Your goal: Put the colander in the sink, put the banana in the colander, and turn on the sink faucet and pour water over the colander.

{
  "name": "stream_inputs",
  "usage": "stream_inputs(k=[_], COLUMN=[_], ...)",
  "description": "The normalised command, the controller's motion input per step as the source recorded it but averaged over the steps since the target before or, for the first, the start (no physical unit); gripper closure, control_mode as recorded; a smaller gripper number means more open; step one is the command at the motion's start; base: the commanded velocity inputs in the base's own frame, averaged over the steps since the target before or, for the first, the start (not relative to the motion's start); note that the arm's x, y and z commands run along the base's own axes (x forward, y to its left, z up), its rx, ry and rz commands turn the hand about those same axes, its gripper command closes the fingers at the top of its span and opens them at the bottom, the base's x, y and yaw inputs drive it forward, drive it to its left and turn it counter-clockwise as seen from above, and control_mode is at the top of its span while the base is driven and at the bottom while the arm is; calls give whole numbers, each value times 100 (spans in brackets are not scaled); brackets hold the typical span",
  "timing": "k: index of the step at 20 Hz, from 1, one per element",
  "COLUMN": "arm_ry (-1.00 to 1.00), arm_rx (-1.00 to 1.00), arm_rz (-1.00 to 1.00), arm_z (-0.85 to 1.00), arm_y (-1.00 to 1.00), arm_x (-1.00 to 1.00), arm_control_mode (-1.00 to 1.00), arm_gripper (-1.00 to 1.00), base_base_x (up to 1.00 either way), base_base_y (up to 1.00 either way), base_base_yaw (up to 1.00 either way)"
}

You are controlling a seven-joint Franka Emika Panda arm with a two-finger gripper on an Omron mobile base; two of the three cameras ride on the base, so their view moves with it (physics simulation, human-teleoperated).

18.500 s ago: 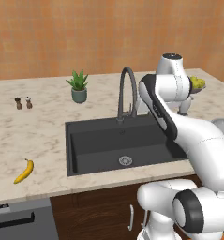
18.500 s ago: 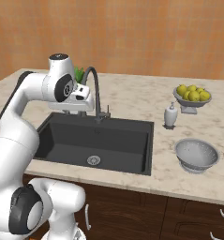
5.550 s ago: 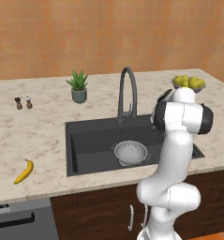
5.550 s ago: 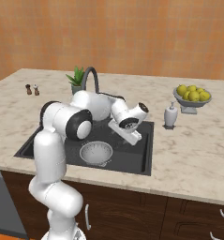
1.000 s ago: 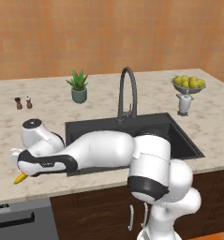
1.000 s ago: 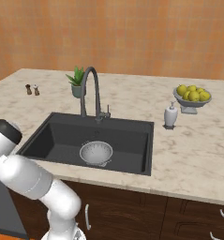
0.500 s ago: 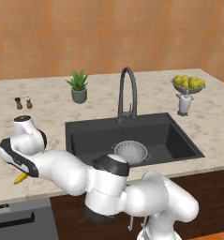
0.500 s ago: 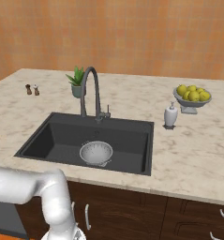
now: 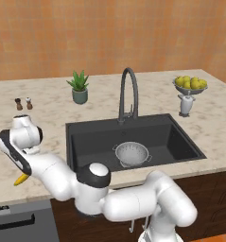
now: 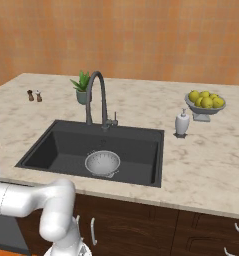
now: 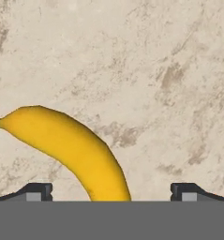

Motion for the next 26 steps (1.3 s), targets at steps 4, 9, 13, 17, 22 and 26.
stream_inputs(k=[4, 9, 13, 17, 22, 26], arm_ry=[-8, -17, -13, -6, -3, -4], arm_rx=[0, 0, 0, 0, 0, 4], arm_rz=[1, 12, 15, 14, 9, 3], arm_z=[-33, -37, -52, -68, -72, -13], arm_y=[0, -1, -10, -2, 0, -19], arm_x=[0, -11, -1, 0, -3, -18], arm_control_mode=[-100, -100, -100, -100, -100, -100], arm_gripper=[-100, -100, -100, -100, 100, 100], base_base_x=[0, 0, 0, 0, 0, 0], base_base_y=[0, 0, 0, 0, 0, 0], base_base_yaw=[0, 0, 0, 0, 0, 0])
